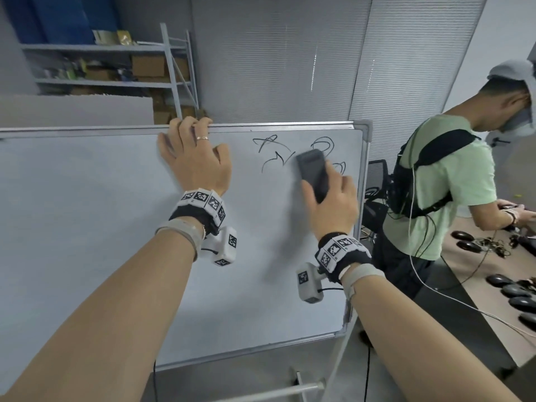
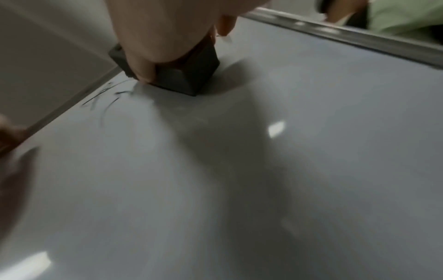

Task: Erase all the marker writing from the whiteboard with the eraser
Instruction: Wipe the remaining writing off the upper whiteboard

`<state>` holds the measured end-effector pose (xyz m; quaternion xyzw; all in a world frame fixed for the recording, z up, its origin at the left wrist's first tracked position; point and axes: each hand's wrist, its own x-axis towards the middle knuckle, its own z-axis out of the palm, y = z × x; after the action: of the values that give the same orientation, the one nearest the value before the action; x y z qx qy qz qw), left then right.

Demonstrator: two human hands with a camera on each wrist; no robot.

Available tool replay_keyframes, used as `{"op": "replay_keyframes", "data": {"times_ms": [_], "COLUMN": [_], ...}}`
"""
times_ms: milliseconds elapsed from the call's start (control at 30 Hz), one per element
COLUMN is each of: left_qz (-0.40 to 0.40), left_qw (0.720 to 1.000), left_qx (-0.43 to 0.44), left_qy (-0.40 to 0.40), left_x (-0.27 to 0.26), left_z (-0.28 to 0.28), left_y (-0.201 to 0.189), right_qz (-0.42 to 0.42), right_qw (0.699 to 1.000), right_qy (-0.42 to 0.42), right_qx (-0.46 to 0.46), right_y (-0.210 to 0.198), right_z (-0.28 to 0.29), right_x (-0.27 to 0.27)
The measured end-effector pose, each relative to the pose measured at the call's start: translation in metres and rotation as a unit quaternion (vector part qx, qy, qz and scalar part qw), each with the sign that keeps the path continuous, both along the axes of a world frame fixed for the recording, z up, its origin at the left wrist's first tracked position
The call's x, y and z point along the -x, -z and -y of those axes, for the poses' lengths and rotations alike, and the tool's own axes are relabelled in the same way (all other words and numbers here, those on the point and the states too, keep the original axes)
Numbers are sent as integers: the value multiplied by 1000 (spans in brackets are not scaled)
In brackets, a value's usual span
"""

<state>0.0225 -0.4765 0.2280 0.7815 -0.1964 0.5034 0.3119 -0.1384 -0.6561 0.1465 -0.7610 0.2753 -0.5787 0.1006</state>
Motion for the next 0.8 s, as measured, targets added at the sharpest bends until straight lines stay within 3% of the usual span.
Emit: {"op": "replay_keyframes", "data": {"times_ms": [167, 267, 467, 633, 800], "left_qz": [4, 5, 13, 11, 12], "left_qw": [1000, 1000, 1000, 1000, 1000], "left_qx": [7, 2, -3, -8, -9], "left_qy": [7, 9, 23, 21, 18], "left_x": [1, -1, -5, -11, -6], "left_z": [3, -1, -9, -13, -5], "left_y": [2, 1, -3, -3, -2], "right_qz": [67, 73, 16, -26, 24], "right_qw": [986, 982, 993, 993, 995], "right_qy": [67, 56, -118, -55, 33], "right_qx": [-135, -163, 9, 100, -91], "right_y": [5, -2, -32, -31, -16], "right_z": [26, 14, -53, -40, 18], "right_x": [7, -3, -43, -45, -9]}}
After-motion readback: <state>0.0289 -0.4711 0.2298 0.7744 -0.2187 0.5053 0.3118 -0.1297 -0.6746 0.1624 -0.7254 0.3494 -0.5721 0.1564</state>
